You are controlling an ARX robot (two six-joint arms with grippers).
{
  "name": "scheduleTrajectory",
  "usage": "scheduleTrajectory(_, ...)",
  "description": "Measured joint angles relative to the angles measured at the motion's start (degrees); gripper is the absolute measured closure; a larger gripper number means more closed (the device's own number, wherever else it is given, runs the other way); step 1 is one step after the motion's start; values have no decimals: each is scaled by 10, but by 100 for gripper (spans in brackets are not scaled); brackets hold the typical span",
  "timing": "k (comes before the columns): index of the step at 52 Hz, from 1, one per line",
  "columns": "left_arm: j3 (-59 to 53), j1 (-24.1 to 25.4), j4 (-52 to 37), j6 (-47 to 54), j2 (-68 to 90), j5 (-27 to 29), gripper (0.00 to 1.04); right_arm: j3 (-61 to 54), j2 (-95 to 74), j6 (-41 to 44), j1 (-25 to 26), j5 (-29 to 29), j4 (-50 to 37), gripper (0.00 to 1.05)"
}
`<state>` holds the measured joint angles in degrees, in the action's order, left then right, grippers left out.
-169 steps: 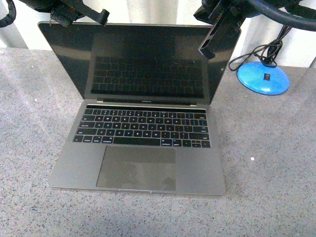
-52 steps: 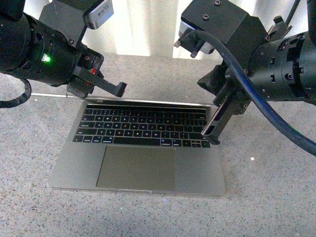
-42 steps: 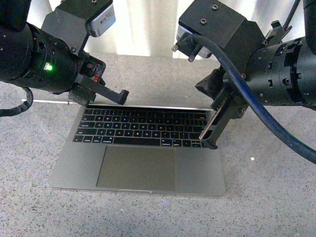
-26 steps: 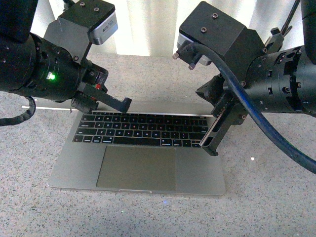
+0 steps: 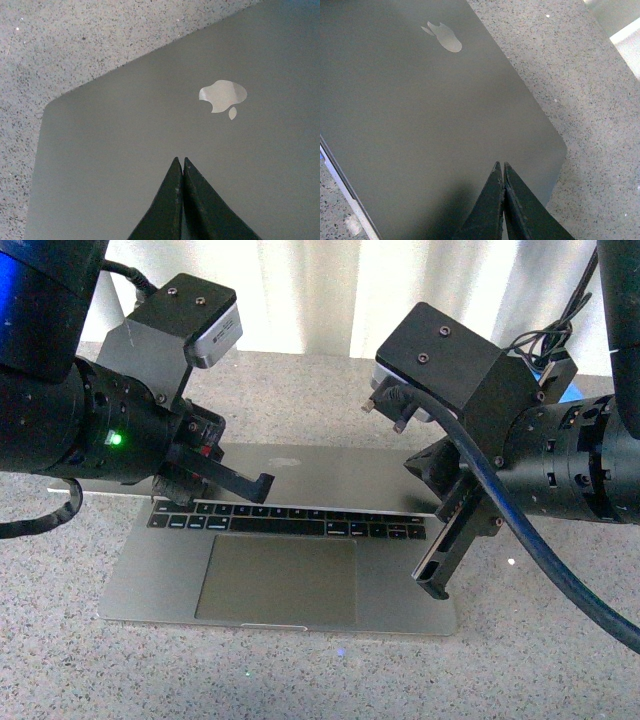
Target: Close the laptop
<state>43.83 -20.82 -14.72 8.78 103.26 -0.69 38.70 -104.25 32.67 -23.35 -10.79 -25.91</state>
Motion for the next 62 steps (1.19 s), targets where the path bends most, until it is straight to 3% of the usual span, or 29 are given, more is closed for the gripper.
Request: scheduleTrajectory(62, -40, -12, -51, -50, 36, -10, 101, -39, -47, -33, -5, -5, -51, 104)
